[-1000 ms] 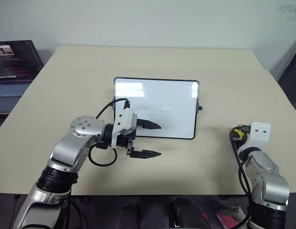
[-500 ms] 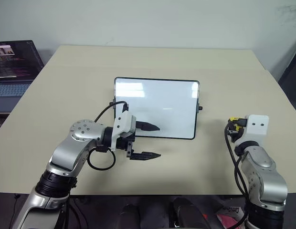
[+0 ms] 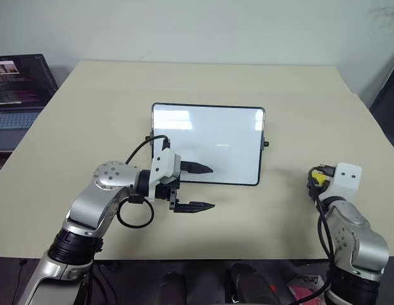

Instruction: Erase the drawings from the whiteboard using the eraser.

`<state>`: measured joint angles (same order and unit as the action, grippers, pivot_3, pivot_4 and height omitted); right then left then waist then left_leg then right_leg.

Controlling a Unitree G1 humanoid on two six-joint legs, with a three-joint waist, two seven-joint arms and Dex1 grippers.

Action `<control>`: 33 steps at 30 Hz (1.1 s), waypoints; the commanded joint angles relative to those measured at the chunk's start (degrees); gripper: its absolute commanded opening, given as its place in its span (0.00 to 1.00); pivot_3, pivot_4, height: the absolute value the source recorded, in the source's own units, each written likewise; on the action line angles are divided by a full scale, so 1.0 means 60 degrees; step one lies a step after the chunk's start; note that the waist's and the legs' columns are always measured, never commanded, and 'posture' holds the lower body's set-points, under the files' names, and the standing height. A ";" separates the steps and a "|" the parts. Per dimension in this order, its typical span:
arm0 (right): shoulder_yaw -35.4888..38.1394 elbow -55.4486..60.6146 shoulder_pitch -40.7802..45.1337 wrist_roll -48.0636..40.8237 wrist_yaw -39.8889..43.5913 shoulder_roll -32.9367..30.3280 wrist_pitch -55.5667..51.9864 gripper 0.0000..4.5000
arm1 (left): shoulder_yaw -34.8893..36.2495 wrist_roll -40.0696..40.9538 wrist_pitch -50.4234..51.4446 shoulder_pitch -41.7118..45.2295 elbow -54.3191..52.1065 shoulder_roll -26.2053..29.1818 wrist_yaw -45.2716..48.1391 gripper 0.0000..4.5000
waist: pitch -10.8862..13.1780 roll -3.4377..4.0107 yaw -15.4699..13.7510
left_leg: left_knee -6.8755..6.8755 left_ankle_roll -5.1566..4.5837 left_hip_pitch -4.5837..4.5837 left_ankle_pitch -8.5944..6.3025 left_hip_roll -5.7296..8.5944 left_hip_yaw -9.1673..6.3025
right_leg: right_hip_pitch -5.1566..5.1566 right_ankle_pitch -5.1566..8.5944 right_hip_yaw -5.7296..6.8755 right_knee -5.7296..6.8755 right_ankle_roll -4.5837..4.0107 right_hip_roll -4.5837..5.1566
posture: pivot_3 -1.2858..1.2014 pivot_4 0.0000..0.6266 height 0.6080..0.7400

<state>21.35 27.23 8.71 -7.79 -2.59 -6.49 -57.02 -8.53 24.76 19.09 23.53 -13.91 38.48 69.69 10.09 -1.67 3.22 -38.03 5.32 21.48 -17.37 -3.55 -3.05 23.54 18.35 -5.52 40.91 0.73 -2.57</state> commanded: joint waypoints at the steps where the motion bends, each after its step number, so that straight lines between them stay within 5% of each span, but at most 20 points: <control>1: 0.0089 -0.0035 0.0229 -0.0059 0.0049 -0.0099 0.0963 0.37 | 0.0081 0.0099 -0.0168 0.0165 -0.0184 -0.0050 0.0064 1.00 | 0.0000 0.0000 0.0004 | 0.0000 0.0000 0.0000 0.0000 0.0000 0.0001 | 0.0000 0.0000 -0.0001 0.0000 0.0000 0.0000 | 0.52 0.24 1.00; 10: -0.0332 -0.2156 -0.0158 -0.0014 0.0816 -0.0129 0.4269 0.37 | 0.0015 0.0046 -0.0212 0.0258 -0.0063 -0.0172 0.0071 1.00 | -0.0001 0.0000 0.0003 | 0.0001 0.0000 -0.0003 0.0000 0.0000 0.0004 | -0.0004 0.0000 -0.0001 -0.0001 0.0000 0.0000 | 0.52 0.24 1.00; 13: -0.0423 -0.2450 -0.0252 -0.0074 0.0885 -0.0039 0.5046 0.47 | 0.0030 0.0044 -0.0216 0.0245 -0.0066 -0.0157 0.0052 1.00 | 0.0000 0.0001 0.0015 | 0.0001 -0.0001 -0.0015 -0.0001 -0.0001 0.0008 | -0.0014 0.0000 -0.0004 -0.0001 0.0000 0.0000 | 0.52 0.24 1.00; 33: -0.0518 -0.2291 -0.0439 -0.0556 0.0979 -0.0268 0.6231 0.47 | 0.0121 0.0064 -0.0080 0.0110 -0.0202 -0.0121 -0.0205 1.00 | 0.0000 0.0004 0.0002 | 0.0001 -0.0001 -0.0024 0.0000 -0.0001 0.0014 | -0.0016 0.0000 -0.0009 0.0008 0.0000 -0.0002 | 0.52 0.24 1.00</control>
<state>17.26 11.03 6.11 -9.75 2.69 -8.00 -21.50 -8.67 24.72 18.73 24.13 -13.63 37.77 68.99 10.09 -1.65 3.23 -38.02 5.32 21.34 -17.37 -3.55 -2.96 23.44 18.35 -5.57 40.96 0.73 -2.58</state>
